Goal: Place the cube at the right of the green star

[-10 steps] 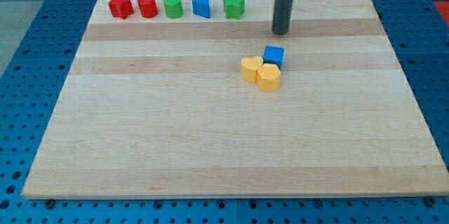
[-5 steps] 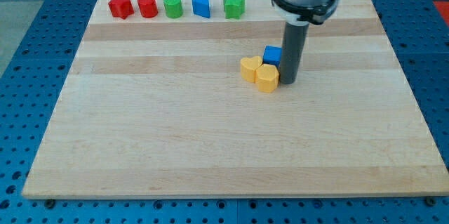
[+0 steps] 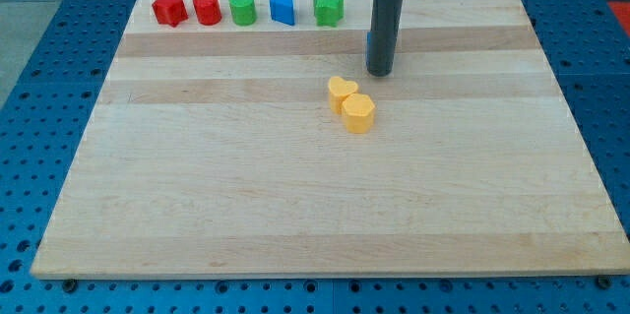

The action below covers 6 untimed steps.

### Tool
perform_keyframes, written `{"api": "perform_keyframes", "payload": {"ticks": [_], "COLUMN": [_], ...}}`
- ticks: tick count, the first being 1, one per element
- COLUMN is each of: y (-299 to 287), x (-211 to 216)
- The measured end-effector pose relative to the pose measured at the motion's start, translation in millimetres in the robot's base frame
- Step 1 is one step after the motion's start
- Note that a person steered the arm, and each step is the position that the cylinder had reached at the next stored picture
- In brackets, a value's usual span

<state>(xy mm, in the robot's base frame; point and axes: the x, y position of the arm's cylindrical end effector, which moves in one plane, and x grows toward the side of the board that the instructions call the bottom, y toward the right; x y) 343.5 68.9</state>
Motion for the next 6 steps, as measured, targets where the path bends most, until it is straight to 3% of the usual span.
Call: {"api": "perform_keyframes", "payload": {"ticks": [6], "y": [0.0], "x": [-84.8]}}
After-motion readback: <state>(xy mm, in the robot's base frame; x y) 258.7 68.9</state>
